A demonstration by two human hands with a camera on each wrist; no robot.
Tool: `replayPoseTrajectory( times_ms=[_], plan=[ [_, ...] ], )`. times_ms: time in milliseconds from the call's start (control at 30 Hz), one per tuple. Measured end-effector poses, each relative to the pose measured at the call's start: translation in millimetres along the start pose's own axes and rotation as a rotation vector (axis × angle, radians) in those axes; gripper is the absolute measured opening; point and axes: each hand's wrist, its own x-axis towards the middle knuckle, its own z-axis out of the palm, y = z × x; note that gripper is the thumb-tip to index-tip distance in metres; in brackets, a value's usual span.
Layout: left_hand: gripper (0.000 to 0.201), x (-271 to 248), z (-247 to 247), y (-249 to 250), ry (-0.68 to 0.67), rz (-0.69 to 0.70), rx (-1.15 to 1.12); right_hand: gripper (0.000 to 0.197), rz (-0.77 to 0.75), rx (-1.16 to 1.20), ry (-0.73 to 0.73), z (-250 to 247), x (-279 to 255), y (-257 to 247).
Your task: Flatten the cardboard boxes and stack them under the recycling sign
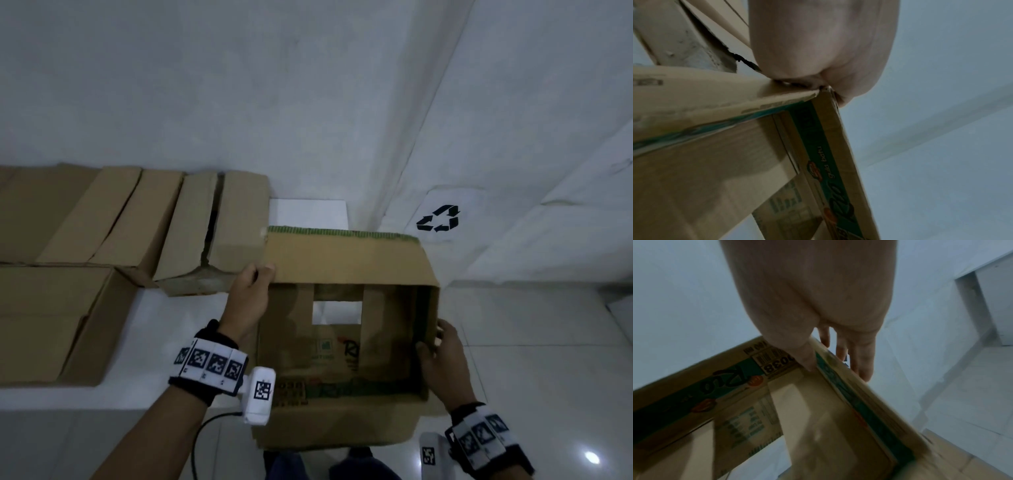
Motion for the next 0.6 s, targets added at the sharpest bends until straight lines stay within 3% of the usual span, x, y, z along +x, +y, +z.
replayPoseTrajectory(
  times_ms=[67, 133, 167, 233, 300, 433, 533, 600],
  plan=[
    [0.053, -4.4, 3.3, 1.4, 0.030, -0.001, -0.023, 0.050, -0.063, -0.028, 0.118, 5.4, -2.1, -13.0],
    [0.046, -7.5, 4.5, 3.7, 0.053, -0.013, -0.033, 0.040, -0.194, -0.084, 0.248, 15.5, -6.2, -30.8],
    [0.043, -8.3, 4.0, 4.2, 0.057, -0.022, -0.038, 0.032, -0.245, -0.108, 0.235, 23.0, -8.4, -42.4],
    [0.044, -12.6, 2.4, 7.8, 0.046, -0.032, -0.062, 0.018, -0.230, -0.045, 0.001, 45.1, -10.5, -66.1],
    [0.051, -17.6, 1.0, 10.4, 0.039, -0.038, -0.085, 0.021, -0.212, 0.046, -0.259, 73.8, -8.6, -82.5],
    [0.038, -30.5, -0.6, 17.4, 0.021, -0.023, -0.146, 0.030, -0.185, 0.061, -0.358, 121.2, -2.7, -106.7],
    [0.040, -39.0, -5.6, 25.2, 0.031, -0.019, -0.205, 0.022, -0.064, 0.181, -0.411, 146.9, -1.2, -110.7],
    [0.031, -43.6, -10.1, 31.4, 0.042, -0.018, -0.236, 0.021, -0.043, 0.237, -0.397, 156.1, 0.6, -112.6]
  ],
)
